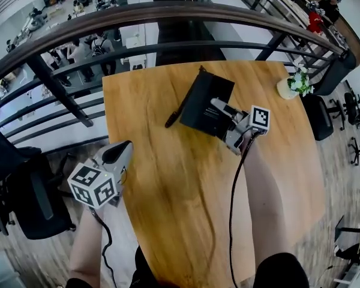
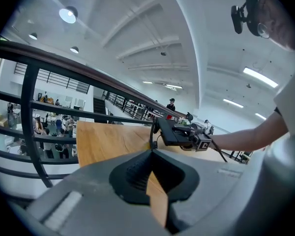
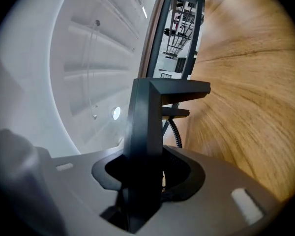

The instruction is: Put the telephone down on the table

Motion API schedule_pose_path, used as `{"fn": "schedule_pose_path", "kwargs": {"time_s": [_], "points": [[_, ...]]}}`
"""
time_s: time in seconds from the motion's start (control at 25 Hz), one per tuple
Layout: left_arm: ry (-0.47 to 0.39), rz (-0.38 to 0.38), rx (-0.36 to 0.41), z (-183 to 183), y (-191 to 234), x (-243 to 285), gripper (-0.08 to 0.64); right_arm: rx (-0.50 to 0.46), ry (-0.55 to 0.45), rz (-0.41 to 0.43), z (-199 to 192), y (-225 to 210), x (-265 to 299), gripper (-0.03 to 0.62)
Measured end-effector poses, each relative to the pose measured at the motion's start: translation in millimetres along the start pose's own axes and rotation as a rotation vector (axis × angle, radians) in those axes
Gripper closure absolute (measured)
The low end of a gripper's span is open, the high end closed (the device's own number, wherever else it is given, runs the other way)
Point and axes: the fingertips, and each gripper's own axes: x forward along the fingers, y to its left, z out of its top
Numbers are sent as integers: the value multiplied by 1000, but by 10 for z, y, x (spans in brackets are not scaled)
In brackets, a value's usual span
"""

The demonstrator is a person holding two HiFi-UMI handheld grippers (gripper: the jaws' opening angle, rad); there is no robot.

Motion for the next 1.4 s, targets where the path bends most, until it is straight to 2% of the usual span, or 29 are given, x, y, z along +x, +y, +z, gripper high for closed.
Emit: {"fn": "schedule_pose_path", "kwargs": {"time_s": [0.12, 0.36, 0.44, 0.6, 0.88, 1.08, 1.28, 1.4], "points": [[4, -4, 13, -12, 25, 126, 558, 3, 24, -31, 164, -154, 27, 430], [-10, -4, 13, 18, 84, 288, 558, 4, 55, -35, 483, -324, 94, 430], [-11, -1, 9, -4, 105, 329, 558, -31, 83, -57, 553, -340, 155, 430], [0, 1, 0, -87, 94, 387, 558, -163, 152, -111, 552, -377, 215, 431], [4, -6, -5, -100, 67, 433, 558, -271, 169, -137, 597, -421, 207, 430], [0, -7, -6, -133, 78, 391, 558, -370, 245, -250, 564, -479, 180, 407], [-7, -5, -12, -152, 75, 369, 558, -398, 285, -288, 580, -467, 213, 403], [-9, -1, -13, -136, 88, 348, 558, -482, 325, -305, 591, -434, 248, 390]]}}
